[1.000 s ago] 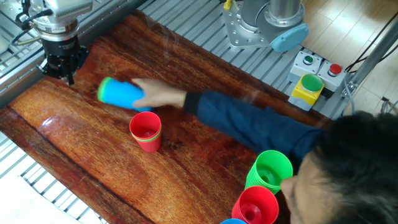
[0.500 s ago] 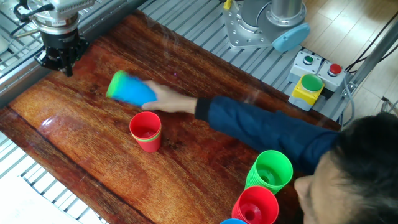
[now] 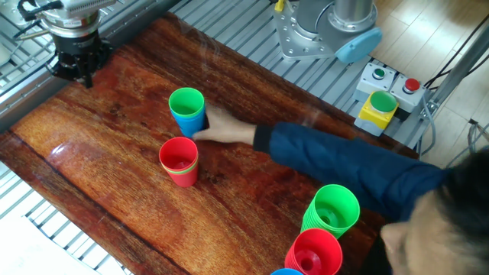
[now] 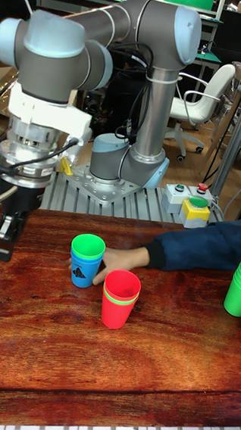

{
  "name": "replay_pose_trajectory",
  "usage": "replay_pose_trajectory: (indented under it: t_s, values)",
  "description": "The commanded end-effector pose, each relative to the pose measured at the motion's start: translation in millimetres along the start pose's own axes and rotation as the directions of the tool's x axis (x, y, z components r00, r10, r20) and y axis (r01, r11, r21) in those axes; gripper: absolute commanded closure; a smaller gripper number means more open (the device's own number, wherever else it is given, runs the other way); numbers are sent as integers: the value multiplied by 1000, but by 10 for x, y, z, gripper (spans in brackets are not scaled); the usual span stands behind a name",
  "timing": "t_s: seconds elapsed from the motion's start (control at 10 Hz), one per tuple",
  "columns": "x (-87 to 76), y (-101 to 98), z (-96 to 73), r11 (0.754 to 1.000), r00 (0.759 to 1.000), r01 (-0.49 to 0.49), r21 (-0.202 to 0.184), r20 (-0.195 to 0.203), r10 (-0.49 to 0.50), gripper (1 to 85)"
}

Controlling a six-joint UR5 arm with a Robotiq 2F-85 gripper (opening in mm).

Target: Stack the cups

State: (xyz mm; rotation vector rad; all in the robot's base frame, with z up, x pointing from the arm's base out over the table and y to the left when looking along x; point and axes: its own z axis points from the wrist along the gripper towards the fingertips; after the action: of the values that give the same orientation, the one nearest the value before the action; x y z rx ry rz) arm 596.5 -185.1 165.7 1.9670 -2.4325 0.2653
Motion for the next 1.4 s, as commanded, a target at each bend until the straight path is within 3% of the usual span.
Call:
replay_pose_trajectory:
  t_s: [0.0,0.1,0.2,0.4,0.7,1.1,1.3]
  values:
    - [-395,345,-236,986,989,-126,-112,65,134,760]
    - [-547,513,-286,976,982,-146,-164,93,162,680]
    - [-681,569,-302,976,980,-132,-172,123,154,570]
    - [-802,749,-268,973,981,-107,-203,137,136,533]
    - [-870,858,-233,982,988,-47,-183,137,73,457]
    - [-993,953,-112,985,983,-9,-175,178,40,293]
    - [-999,1036,-28,982,983,-20,-189,174,53,283]
